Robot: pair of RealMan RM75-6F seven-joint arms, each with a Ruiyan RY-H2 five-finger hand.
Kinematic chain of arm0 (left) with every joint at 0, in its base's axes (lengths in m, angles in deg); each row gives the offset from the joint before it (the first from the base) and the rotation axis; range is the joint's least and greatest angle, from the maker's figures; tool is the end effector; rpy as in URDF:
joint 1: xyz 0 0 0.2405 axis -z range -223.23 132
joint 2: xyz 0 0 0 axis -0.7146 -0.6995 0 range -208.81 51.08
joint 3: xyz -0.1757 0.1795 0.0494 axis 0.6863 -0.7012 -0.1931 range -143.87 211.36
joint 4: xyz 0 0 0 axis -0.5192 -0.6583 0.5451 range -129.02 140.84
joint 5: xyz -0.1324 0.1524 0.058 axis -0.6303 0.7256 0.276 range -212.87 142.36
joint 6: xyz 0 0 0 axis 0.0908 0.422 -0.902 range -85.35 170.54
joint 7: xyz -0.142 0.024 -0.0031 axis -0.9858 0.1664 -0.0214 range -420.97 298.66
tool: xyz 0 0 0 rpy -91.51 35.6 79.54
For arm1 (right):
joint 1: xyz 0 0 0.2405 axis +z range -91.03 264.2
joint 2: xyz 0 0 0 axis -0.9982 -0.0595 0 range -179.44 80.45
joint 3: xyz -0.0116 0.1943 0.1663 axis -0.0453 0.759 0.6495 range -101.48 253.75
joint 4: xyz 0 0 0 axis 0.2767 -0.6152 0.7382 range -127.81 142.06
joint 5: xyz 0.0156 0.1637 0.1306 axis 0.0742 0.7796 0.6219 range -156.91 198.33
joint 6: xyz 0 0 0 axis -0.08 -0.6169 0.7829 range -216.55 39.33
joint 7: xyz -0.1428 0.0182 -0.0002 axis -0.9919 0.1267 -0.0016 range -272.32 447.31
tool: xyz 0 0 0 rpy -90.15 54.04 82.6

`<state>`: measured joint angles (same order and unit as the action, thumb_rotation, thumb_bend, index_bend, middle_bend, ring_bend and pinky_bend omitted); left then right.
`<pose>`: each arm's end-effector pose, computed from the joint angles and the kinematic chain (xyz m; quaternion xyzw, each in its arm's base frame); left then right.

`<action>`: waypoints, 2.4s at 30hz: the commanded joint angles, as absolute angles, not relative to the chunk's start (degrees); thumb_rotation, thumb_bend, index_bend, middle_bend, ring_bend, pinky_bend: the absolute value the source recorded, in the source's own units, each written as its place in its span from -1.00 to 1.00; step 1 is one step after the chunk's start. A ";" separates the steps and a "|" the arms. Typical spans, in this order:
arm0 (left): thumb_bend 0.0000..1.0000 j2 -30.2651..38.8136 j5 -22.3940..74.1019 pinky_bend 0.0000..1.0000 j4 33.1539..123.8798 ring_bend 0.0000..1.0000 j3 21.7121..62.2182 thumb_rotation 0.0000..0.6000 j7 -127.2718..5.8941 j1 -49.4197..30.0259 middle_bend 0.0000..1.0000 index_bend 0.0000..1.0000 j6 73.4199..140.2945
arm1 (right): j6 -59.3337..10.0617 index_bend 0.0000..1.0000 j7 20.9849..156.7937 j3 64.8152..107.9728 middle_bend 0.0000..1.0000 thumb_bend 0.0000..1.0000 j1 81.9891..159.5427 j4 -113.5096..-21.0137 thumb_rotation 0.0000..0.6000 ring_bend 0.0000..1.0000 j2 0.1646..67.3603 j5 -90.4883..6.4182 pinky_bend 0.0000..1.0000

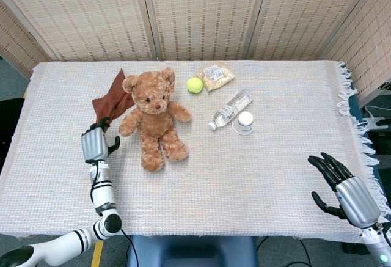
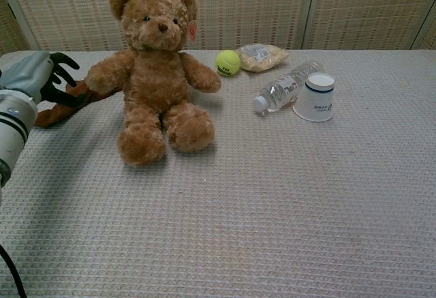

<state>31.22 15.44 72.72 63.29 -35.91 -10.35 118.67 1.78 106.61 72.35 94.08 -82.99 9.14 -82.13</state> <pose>-0.1927 0.3663 -0.0137 -0.4394 -0.4876 -0.4189 0.6274 -0.2852 -0.1648 0.1710 0.6531 -0.3946 0.4802 0.4327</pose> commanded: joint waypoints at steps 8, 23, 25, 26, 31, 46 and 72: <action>-0.31 30.03 10.32 -0.38 79.10 -0.55 64.65 1.00 -34.32 -10.60 -0.49 -0.66 118.16 | 0.41 -0.86 107.03 72.08 -0.82 -0.35 94.53 -83.01 1.00 -1.00 8.94 -81.77 -0.69; -0.31 31.93 8.45 -0.37 79.24 -0.55 65.97 1.00 -35.03 -8.49 -0.42 -0.57 120.34 | -1.26 -0.86 106.60 71.78 -0.82 -0.36 95.10 -82.73 1.00 -1.00 9.34 -81.46 -0.68; -0.32 31.91 8.34 -0.37 79.68 -0.55 66.06 1.00 -34.97 -8.32 -0.42 -0.54 120.62 | -1.36 -0.86 106.64 71.76 -0.82 -0.35 95.15 -82.75 1.00 -1.00 9.34 -81.43 -0.69; -0.32 31.94 8.27 -0.37 79.81 -0.55 66.08 1.00 -34.88 -8.26 -0.41 -0.51 120.83 | -1.37 -0.86 106.64 71.75 -0.82 -0.35 95.16 -82.75 1.00 -1.00 9.33 -81.44 -0.69; -0.33 31.56 7.61 -0.37 81.81 -0.54 66.18 1.00 -34.34 -8.17 -0.38 -0.43 121.36 | -1.26 -0.86 106.86 71.67 -0.82 -0.35 95.18 -82.77 1.00 -1.00 9.28 -81.55 -0.68; -0.33 33.35 7.20 -0.31 80.25 -0.40 66.49 1.00 -33.80 -6.32 -0.21 -0.19 123.76 | -1.54 -0.86 107.13 71.59 -0.82 -0.35 95.36 -82.85 1.00 -1.00 9.15 -81.37 -0.69; -0.33 35.44 9.86 -0.26 72.54 -0.28 64.76 1.00 -36.84 -5.93 -0.06 -0.06 122.39 | -2.69 -0.86 106.35 71.30 -0.82 -0.35 95.67 -82.93 1.00 -1.00 9.45 -81.09 -0.69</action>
